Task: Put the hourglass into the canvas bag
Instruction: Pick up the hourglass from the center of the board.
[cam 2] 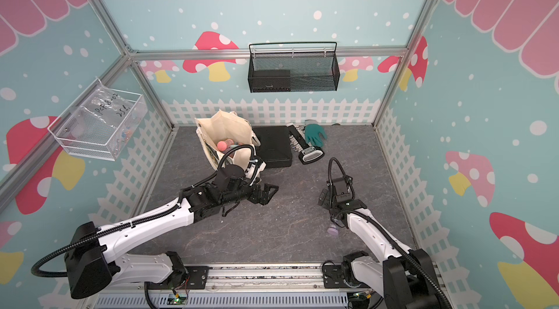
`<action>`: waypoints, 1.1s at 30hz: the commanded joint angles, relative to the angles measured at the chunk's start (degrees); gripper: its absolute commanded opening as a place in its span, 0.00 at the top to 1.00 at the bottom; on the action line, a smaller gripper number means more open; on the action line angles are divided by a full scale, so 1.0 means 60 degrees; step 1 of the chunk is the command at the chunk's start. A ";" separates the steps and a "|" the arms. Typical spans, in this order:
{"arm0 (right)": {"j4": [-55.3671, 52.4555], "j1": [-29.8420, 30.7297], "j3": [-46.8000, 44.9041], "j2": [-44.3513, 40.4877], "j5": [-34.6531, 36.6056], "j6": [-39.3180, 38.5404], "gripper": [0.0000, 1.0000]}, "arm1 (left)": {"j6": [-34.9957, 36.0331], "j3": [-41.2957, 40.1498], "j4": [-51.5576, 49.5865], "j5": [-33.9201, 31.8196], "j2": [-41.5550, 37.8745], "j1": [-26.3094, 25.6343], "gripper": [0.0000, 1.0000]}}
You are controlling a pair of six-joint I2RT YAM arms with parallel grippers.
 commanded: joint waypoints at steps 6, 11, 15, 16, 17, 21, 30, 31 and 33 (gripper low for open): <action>-0.0663 -0.0036 -0.0504 -0.0043 0.0243 0.0906 0.17 | -0.0192 -0.0211 0.0431 0.0191 0.0097 -0.0074 0.01; -0.0487 -0.0036 -0.0592 0.0179 0.0089 0.0850 0.26 | -0.0179 -0.0305 0.0384 0.0138 0.0011 -0.0074 0.01; -0.0584 -0.0036 -0.0528 0.0299 0.0198 0.0655 0.29 | -0.0091 -0.0354 0.0322 0.0049 -0.0050 -0.0074 0.01; -0.0596 -0.0036 -0.0533 0.0299 0.0211 0.0603 0.30 | -0.0093 -0.0356 0.0323 0.0031 -0.0057 -0.0074 0.01; -0.0574 -0.0036 -0.0546 0.0299 0.0182 0.0528 0.33 | -0.0078 -0.0366 0.0314 0.0015 -0.0063 -0.0075 0.01; -0.0403 -0.0034 -0.0621 0.0294 0.0102 0.0171 0.39 | -0.0081 -0.0351 0.0260 -0.0010 -0.0081 -0.0074 0.01; -0.0017 -0.0036 -0.0835 0.0227 -0.0373 -0.0322 0.49 | -0.0049 -0.0248 0.0167 0.0015 -0.0082 -0.0078 0.01; 0.0014 -0.0036 -0.0861 0.0118 -0.0337 -0.0326 0.50 | -0.0048 -0.0238 0.0147 0.0026 -0.0060 -0.0075 0.01; 0.0054 -0.0036 -0.0883 -0.0090 -0.0407 -0.0396 0.54 | -0.0072 -0.0219 0.0129 0.0017 -0.0062 -0.0080 0.01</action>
